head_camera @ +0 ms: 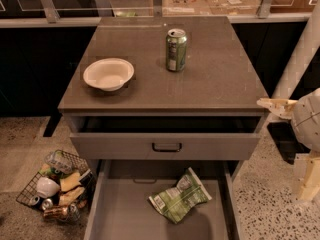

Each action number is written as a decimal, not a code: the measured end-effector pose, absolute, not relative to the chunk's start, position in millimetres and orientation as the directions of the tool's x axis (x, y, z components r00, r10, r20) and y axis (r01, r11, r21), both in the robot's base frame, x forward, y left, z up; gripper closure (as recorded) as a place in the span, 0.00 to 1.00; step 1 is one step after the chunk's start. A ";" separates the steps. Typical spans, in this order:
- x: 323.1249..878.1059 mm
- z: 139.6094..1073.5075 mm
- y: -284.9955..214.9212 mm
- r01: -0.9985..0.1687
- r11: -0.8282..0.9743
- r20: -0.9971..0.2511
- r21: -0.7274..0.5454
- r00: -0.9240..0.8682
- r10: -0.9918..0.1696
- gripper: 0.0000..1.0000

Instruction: Pick green can from middle drawer and place on counter

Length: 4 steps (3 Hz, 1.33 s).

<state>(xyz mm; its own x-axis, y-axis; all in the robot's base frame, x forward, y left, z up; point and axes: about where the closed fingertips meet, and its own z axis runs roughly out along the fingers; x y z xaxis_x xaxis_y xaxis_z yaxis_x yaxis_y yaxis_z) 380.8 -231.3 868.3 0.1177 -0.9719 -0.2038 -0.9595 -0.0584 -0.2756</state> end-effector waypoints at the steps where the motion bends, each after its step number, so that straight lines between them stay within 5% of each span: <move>1: 380.8 868.3 -231.3 -0.959 -0.058 -0.204 -0.276 0.118 -0.972 0.00; 4: 375.2 748.7 -267.7 -0.909 -0.162 -0.111 -0.384 0.220 -0.969 0.00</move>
Offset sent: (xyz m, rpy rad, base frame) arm 0.0200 -0.0193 -0.0818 0.0363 -0.0988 0.0053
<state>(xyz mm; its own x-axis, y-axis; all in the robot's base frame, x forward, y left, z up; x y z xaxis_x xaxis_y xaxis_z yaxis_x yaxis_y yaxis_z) 375.2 -267.7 748.7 0.2200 -0.9692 -0.1109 -0.9091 -0.1625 -0.3836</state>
